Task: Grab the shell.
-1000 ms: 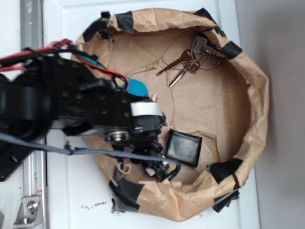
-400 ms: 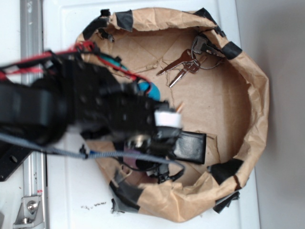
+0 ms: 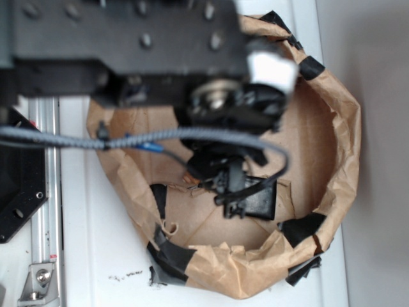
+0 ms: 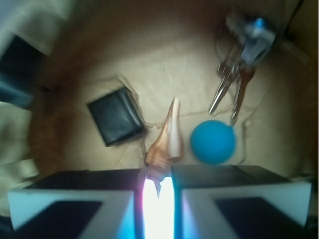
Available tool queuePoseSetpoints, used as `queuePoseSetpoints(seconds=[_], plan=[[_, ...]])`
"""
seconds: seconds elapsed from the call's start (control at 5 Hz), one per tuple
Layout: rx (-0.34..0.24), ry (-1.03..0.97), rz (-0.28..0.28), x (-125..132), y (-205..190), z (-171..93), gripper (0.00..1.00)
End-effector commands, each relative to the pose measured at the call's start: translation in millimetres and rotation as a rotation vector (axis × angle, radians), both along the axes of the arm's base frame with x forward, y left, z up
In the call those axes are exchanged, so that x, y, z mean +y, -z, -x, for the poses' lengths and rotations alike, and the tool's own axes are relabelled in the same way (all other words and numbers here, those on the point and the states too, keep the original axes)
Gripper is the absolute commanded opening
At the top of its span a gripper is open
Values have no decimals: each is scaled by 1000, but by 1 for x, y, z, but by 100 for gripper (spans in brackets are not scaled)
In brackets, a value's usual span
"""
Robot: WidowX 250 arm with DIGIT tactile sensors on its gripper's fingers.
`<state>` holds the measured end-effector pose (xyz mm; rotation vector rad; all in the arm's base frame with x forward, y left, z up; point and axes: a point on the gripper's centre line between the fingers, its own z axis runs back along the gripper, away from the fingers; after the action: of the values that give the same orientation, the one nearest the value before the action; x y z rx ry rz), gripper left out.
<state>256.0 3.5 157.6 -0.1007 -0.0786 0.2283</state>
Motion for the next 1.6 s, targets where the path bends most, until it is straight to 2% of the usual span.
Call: queuePoseSetpoints(seconds=[0.0,0.2,0.4,0.6,0.8,1.0,1.2,1.4], plan=[[-53,-86,31,-8,1,7,100],[-73,-135,43,-24,51,21,100],[-107,-117,14,-31,85,25,100],[-82,-104,15,-32,99,32,100],[-94,-86,-5,-25,105,29,100],[-98,-66,-23,-13,110,17,100],[-101,-75,-18,-1,117,6,100],[-107,-65,-8,-2,125,-2,100]])
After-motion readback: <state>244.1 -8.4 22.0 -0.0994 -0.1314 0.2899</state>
